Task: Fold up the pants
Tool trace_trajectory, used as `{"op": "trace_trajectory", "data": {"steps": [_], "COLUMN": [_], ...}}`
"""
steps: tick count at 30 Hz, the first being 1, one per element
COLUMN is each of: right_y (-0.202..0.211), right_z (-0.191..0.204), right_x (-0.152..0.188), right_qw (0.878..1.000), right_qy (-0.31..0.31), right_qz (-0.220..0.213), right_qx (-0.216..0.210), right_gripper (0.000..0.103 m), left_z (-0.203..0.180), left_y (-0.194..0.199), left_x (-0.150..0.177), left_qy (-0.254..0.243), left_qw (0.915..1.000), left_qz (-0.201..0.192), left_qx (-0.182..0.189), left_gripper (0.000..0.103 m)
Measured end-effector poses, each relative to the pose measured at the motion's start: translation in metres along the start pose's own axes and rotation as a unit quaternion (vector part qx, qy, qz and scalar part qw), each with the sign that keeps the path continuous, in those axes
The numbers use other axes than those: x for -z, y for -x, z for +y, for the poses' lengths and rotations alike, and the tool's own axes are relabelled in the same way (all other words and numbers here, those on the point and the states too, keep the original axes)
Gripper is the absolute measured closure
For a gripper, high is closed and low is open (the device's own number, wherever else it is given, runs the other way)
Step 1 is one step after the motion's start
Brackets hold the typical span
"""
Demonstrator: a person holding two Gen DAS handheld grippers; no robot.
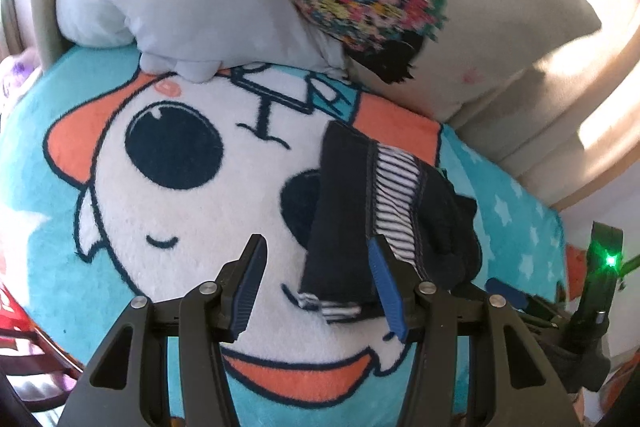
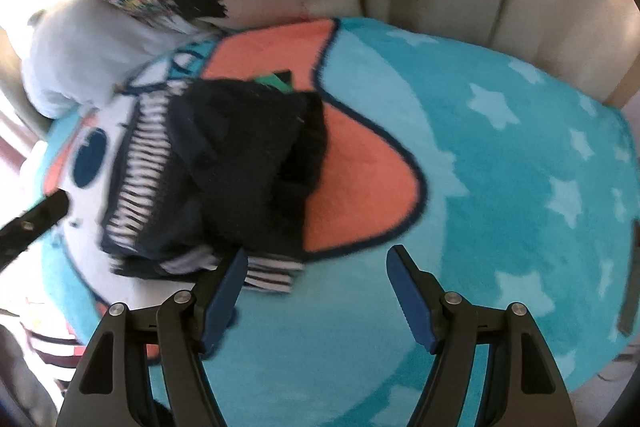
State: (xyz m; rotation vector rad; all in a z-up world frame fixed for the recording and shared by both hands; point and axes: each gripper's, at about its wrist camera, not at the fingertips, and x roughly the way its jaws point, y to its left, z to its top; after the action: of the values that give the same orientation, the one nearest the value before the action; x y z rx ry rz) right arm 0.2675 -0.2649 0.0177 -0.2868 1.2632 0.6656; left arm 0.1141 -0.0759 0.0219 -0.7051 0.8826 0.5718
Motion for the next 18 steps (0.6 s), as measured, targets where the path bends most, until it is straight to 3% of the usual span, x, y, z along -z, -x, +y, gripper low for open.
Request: {"op": "trace_trajectory", "data": {"steps": [3, 7, 11, 15, 18], "right_y": [-0.005, -0.021, -0.038, -0.052, -0.055], "right_z": [0.003, -0.001, 0.001, 0.004, -0.001], "right_x": [-0.008, -0.018, -0.027, -0.036, -0.039], "right_qw": [0.998, 0.991, 0.986, 0.982, 0.973], "right_qy": [-0.022, -0.061, -0.075, -0.088, -0.108], "right_qz": [0.014, 0.029, 0.035, 0.041, 0.051], "right_qx": [-0.056, -0.115, -0.144, -0.161, -0.199], "right_gripper": [0.026, 0.026, 0.026, 0.022, 0.022], "left_z": [0.017, 0.022, 0.018, 0.007, -0.001], "left_y": [-0.008, -0.019, -0.043, -0.07, -0.086], "left_x": [-0.012, -0.024, -0.037, -0.04, -0.037], "left_qy": [0.027, 0.023, 0.022, 0.014, 0.013], "left_qw": [0.9992, 0.9989, 0.9959, 0.9914, 0.9867], "left_qz": [0.018, 0.032, 0.067, 0.1, 0.126], "left_qx": [0.025, 0.026, 0.057, 0.083, 0.102], "left_gripper": [0.051, 0.051, 0.044, 0.044, 0.044]}}
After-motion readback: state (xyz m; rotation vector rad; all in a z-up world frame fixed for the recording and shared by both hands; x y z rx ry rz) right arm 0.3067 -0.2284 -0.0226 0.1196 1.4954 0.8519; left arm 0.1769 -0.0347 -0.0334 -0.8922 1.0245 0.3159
